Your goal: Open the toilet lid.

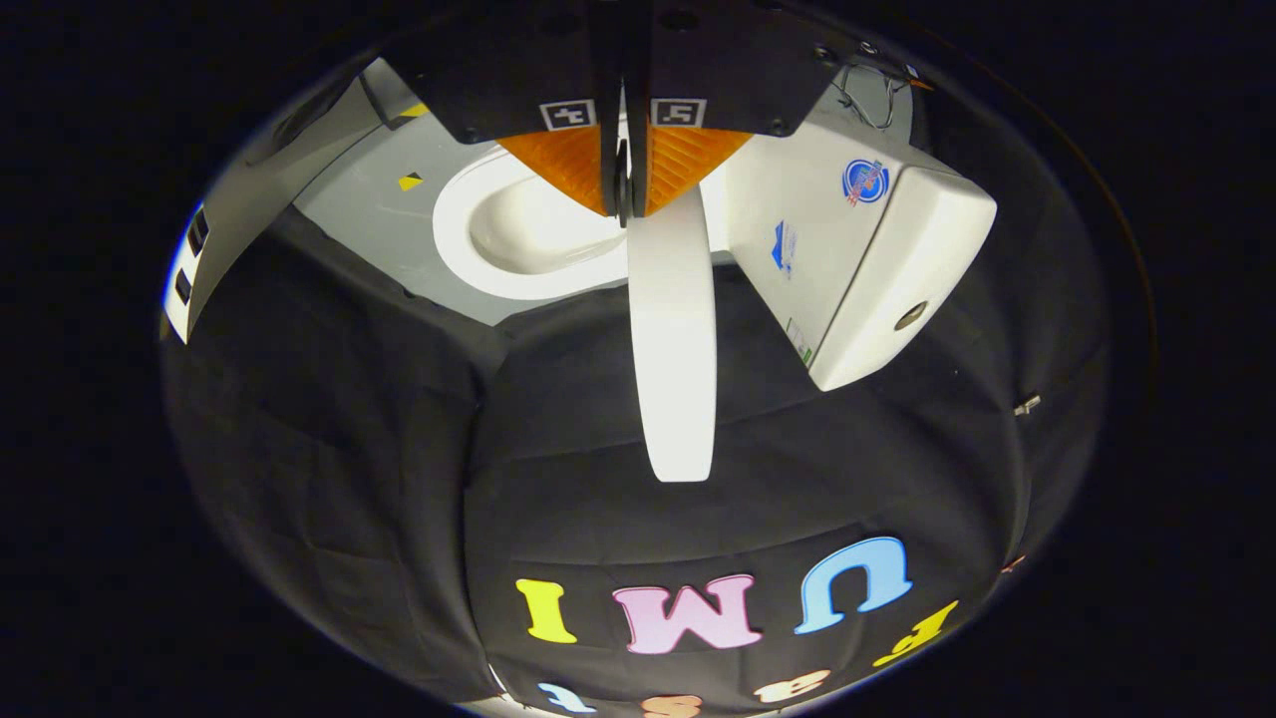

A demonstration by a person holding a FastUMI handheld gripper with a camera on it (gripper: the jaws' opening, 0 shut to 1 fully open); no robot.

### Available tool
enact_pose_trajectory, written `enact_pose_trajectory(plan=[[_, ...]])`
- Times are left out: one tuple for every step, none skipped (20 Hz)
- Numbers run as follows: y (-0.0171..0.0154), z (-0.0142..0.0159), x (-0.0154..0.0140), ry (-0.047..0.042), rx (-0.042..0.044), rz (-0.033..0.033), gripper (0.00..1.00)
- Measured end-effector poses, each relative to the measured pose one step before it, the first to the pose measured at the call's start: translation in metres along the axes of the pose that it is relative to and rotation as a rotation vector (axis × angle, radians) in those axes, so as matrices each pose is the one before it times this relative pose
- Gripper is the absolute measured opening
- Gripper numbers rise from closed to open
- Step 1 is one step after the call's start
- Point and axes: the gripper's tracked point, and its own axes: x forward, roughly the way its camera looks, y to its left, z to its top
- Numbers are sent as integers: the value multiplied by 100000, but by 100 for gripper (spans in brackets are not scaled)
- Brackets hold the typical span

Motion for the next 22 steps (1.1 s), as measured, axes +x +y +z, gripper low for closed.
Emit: enact_pose_trajectory(plan=[[1033,-30,-233,-766,-1663,460,6],[985,-78,-229,-636,-1565,203,6],[931,-30,-189,-645,-1466,146,6],[968,-20,-118,-581,-1608,355,7],[991,-125,-216,-436,-1296,539,8],[951,-82,-158,-267,-1242,815,9],[873,-88,-135,-344,-851,560,10],[885,-42,-72,-477,-1242,623,11],[754,-187,-105,-365,-1594,584,10],[826,-194,-118,-503,-1530,606,11],[713,-150,-37,-520,-1239,568,10],[661,-277,-108,5,-1169,837,11],[626,-170,-39,-105,-789,658,11],[514,-8,12,-453,-1590,-440,11],[134,14,23,-502,-1572,-846,11],[201,-87,-101,-610,-1422,-1059,11],[-9,31,-6,-808,-1412,-811,11],[59,34,39,-485,-920,-484,11],[95,-56,-14,-440,-772,-232,11],[-177,13,65,-227,-597,-139,11],[-204,-65,17,-142,877,541,11],[177,-40,-238,-297,1212,1485,11]])
